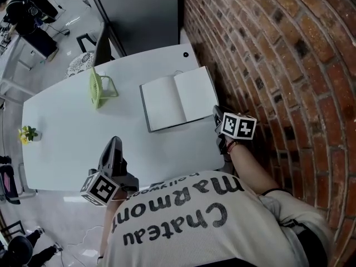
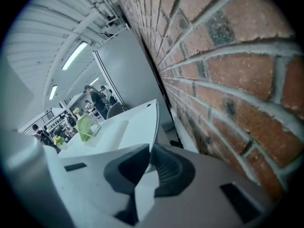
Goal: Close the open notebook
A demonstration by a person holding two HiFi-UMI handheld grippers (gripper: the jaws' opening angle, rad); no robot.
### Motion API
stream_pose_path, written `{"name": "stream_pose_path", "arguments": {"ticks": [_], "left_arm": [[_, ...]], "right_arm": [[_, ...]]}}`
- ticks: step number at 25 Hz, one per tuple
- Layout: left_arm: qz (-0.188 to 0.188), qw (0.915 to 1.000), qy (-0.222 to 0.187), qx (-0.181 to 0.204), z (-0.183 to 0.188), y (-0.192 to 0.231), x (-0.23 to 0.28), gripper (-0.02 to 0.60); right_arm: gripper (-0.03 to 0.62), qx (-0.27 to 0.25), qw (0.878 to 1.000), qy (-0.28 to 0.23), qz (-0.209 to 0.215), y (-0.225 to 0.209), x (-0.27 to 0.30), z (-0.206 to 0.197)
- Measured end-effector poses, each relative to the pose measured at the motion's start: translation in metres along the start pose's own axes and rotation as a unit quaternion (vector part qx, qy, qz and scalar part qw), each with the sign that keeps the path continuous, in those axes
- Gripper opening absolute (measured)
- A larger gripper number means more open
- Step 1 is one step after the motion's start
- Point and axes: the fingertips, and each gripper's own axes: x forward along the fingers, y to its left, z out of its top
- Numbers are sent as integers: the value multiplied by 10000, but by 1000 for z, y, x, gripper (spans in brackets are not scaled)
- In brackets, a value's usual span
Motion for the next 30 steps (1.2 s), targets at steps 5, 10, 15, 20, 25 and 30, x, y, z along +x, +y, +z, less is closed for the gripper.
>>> {"name": "stream_pose_path", "arguments": {"ticks": [5, 10, 15, 20, 25, 30], "left_arm": [[-177, 9998, 86, -51, 10, 11, 4, 2], [-397, 9988, 279, 65, 30, 14, 9, 2], [-569, 9978, 332, 93, 47, 26, 10, 2], [-742, 9964, 391, 72, 56, 33, 14, 2], [-939, 9948, 406, 37, 60, 35, 16, 2], [-1043, 9931, 526, 24, 57, 38, 14, 2]], "right_arm": [[26, 19, 9998, -115, -159, 11, -4, 7], [21, 110, 9986, -333, -384, 26, -15, 20], [20, -43, 9972, -518, -542, 45, -22, 27], [20, -159, 9957, -713, -572, 64, -29, 34], [20, -257, 9949, -778, -583, 81, -33, 36], [20, -291, 9941, -868, -587, 95, -36, 38]]}}
